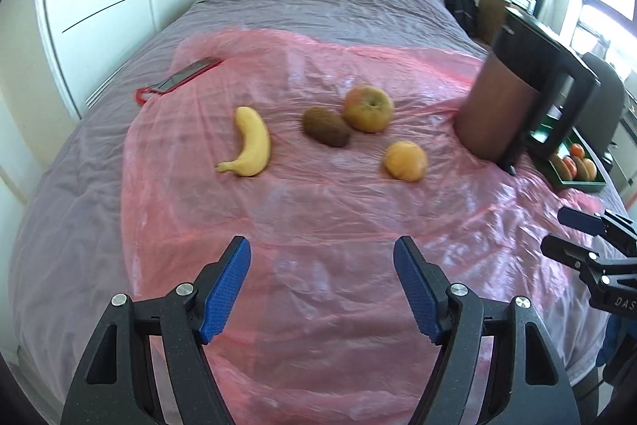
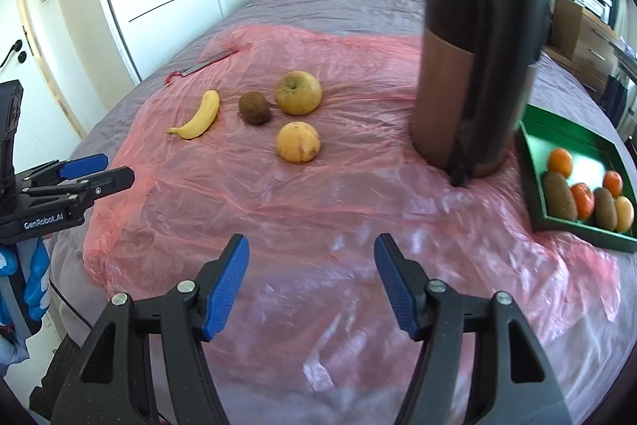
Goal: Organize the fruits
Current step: 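Withdraw both open tools from the tray toward the remaining fruits, then lower the left tool around the banana while the right tool approaches a pale pear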
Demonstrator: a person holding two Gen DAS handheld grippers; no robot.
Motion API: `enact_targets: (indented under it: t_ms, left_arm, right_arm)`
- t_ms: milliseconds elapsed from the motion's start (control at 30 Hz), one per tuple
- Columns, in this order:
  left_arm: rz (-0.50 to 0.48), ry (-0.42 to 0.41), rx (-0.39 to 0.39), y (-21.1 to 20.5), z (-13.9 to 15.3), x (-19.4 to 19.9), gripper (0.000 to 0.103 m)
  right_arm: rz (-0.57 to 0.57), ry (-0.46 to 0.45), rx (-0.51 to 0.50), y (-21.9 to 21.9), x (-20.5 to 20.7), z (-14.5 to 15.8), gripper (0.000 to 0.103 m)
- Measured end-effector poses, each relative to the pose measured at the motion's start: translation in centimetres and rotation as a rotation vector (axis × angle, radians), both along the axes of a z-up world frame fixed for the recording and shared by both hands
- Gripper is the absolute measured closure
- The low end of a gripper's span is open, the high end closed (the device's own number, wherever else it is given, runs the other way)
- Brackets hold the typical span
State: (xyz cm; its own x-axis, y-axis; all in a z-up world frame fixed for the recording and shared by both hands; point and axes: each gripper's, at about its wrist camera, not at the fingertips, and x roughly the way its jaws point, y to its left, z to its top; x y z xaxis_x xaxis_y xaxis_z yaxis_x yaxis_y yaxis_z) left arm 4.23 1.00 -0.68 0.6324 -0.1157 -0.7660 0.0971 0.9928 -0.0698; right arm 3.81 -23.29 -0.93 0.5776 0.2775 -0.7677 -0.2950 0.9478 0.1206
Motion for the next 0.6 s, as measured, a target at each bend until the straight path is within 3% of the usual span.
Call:
enact_targets:
  t_ms: [200, 600]
  left_arm:
    - [0.058, 0.016, 0.02, 2.7, -1.1, 3.6, 0.034]
    - [0.075, 0.055, 0.054, 4.6, -3.8, 12.0, 0.034]
  right_arm:
    - [0.044, 0.011, 0.01, 2.8, 3.3, -1.2, 0.0]
    - [0.059, 0.023, 0.023, 5.9, 10.8, -3.6, 0.0]
